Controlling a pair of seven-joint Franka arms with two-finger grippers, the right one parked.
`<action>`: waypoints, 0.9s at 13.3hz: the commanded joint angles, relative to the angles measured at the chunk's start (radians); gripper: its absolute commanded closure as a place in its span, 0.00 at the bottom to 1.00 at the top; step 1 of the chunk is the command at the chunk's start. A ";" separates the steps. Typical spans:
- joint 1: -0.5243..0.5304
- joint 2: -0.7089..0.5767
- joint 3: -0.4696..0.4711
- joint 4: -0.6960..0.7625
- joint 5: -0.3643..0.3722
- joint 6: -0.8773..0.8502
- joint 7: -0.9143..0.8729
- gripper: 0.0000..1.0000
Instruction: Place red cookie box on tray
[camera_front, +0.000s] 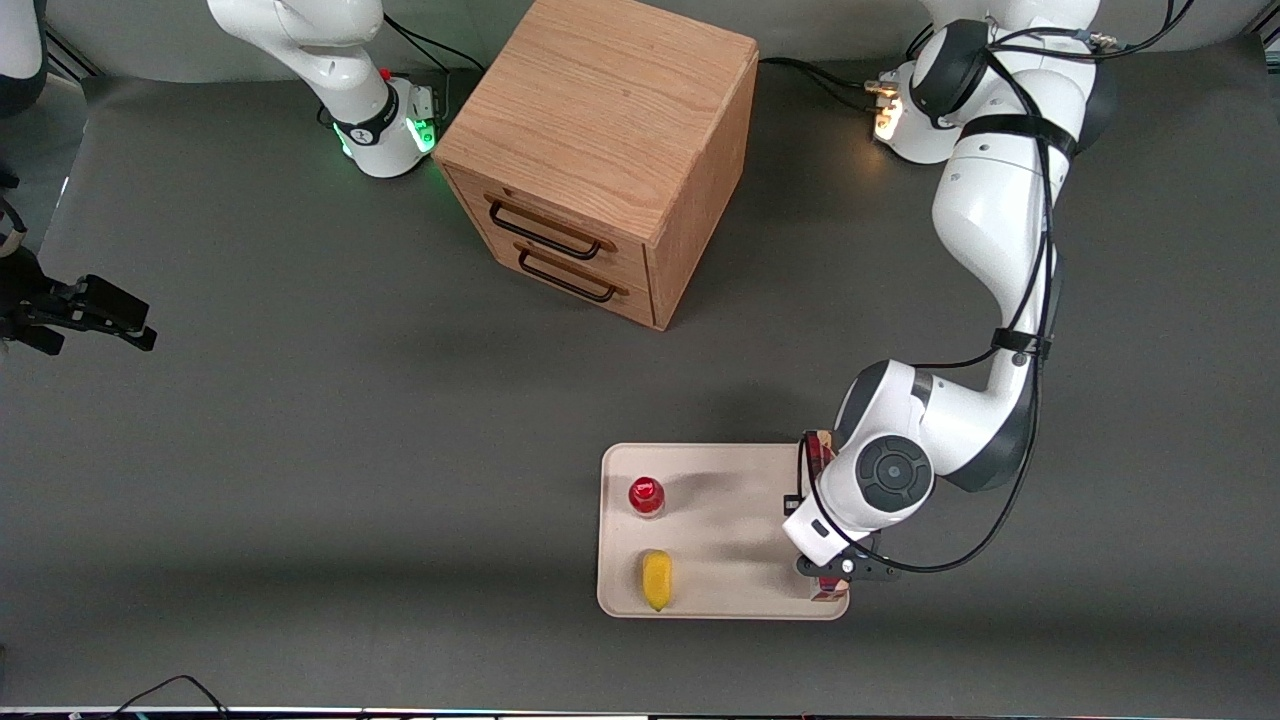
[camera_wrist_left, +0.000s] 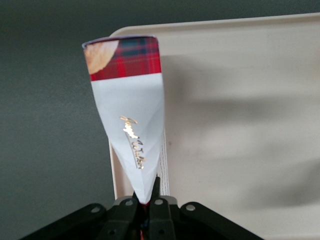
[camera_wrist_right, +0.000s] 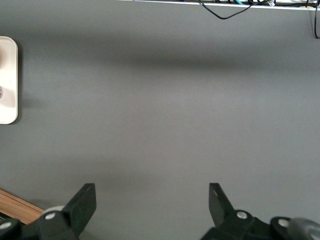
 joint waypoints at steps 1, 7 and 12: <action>-0.018 0.019 0.012 0.047 0.018 -0.010 -0.021 0.84; -0.021 0.013 0.010 0.042 0.046 -0.013 -0.068 0.10; 0.031 -0.138 0.003 0.035 0.035 -0.224 -0.050 0.00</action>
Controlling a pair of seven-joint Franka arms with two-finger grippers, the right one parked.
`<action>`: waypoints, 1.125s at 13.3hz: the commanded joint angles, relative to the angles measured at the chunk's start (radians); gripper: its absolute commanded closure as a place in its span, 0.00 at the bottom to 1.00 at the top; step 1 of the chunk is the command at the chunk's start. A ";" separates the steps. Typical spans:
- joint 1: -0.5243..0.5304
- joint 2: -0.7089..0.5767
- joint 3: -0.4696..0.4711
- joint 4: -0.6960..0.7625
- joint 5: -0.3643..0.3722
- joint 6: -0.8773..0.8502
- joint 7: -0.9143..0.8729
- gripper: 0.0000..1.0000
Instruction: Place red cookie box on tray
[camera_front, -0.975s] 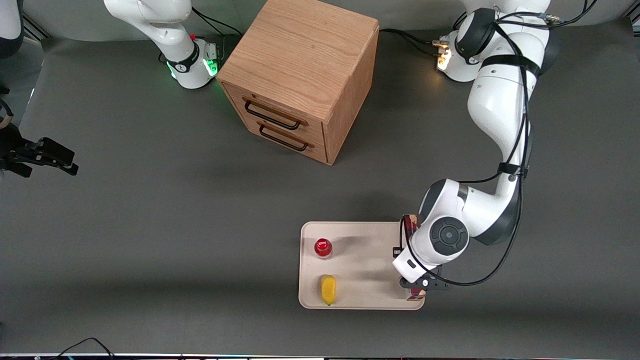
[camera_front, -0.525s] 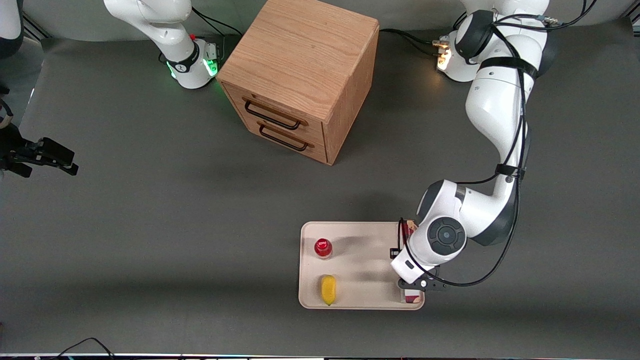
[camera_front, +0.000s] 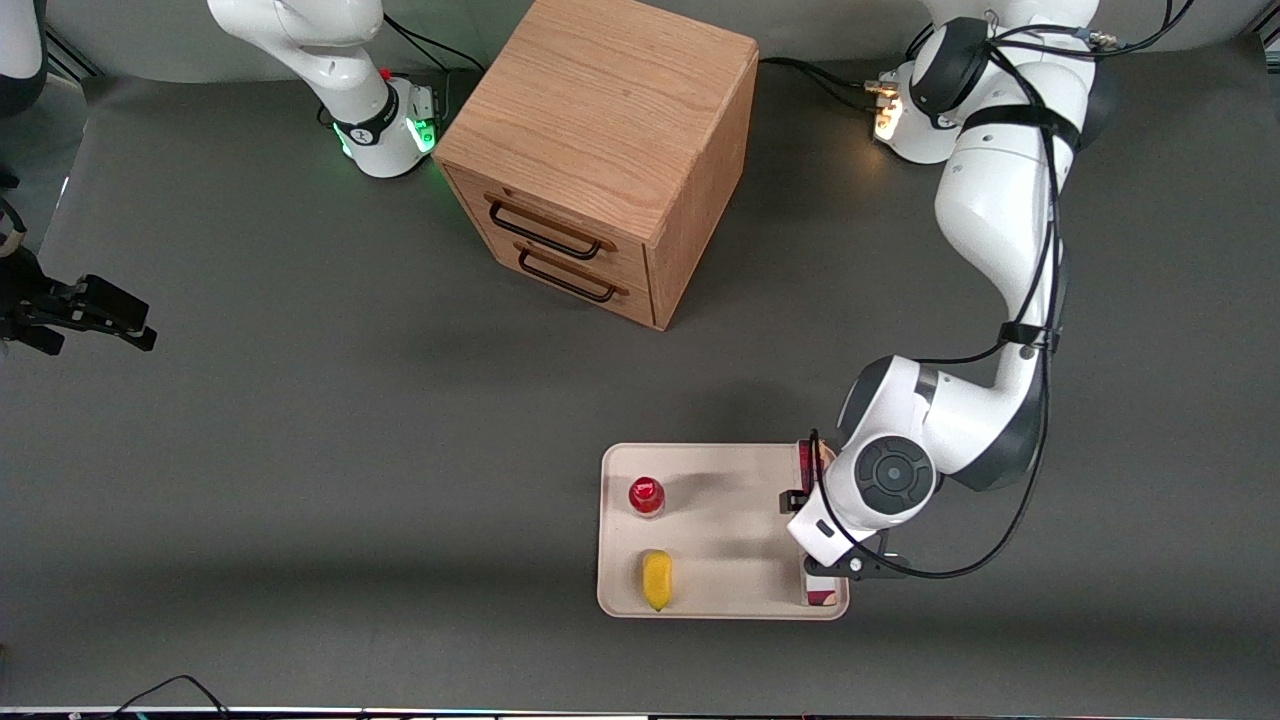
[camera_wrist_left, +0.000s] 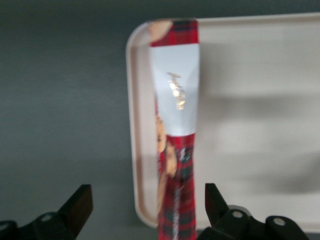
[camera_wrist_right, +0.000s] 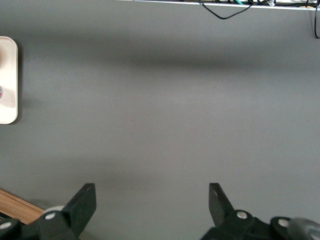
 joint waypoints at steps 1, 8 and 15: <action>0.046 -0.151 0.004 -0.033 -0.003 -0.088 -0.007 0.00; 0.229 -0.545 0.015 -0.427 -0.086 -0.120 0.206 0.00; 0.223 -0.830 0.171 -0.658 -0.126 -0.195 0.336 0.00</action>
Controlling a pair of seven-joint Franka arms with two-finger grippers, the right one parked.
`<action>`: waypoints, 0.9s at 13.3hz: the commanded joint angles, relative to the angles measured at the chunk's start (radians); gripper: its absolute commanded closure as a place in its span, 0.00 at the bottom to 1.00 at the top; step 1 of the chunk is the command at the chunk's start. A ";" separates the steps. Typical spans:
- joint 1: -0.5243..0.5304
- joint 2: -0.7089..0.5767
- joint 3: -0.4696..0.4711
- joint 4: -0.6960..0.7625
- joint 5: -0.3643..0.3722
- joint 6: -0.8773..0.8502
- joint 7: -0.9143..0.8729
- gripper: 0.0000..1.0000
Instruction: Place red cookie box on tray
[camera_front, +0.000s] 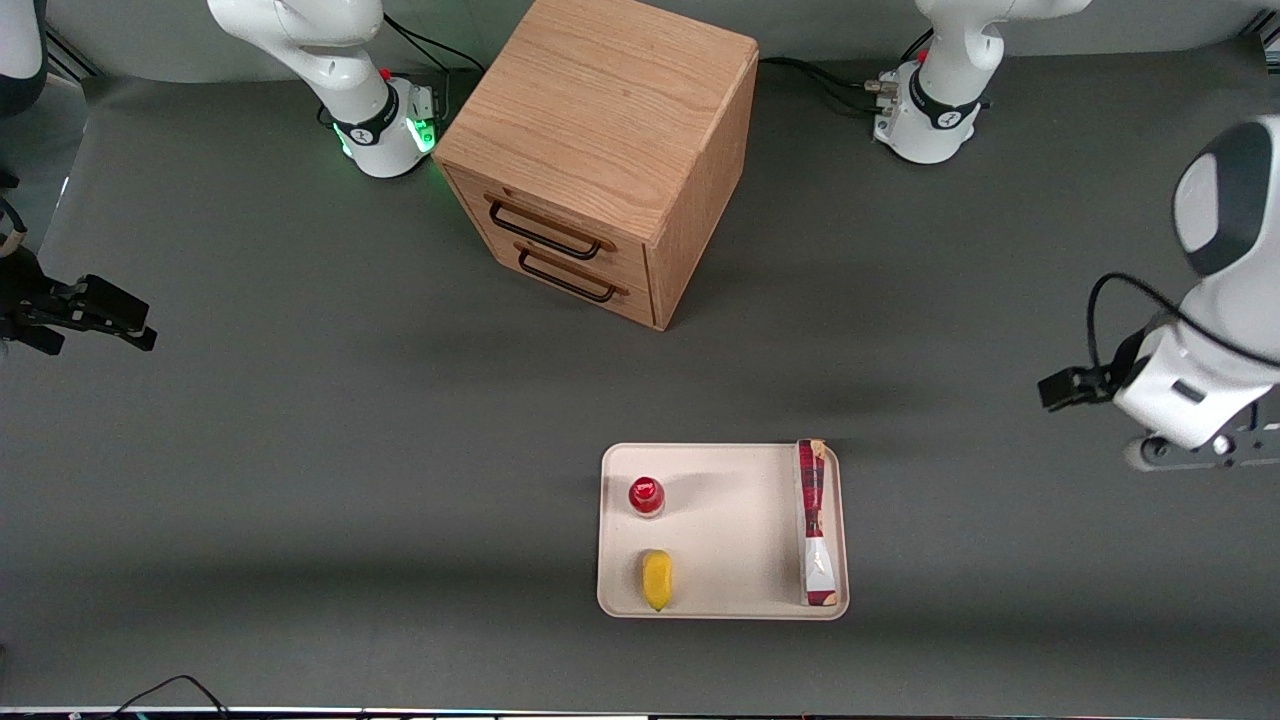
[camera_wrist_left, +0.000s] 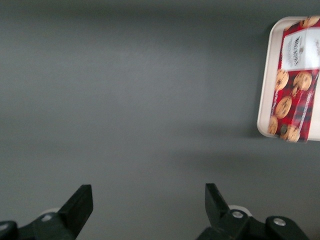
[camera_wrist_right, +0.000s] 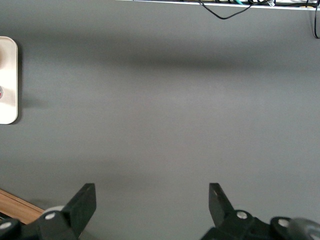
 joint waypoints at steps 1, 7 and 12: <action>-0.003 -0.127 0.068 -0.100 -0.061 -0.071 0.109 0.00; 0.001 -0.284 0.116 -0.195 -0.101 -0.064 0.201 0.00; -0.006 -0.307 0.116 -0.181 -0.099 -0.084 0.203 0.00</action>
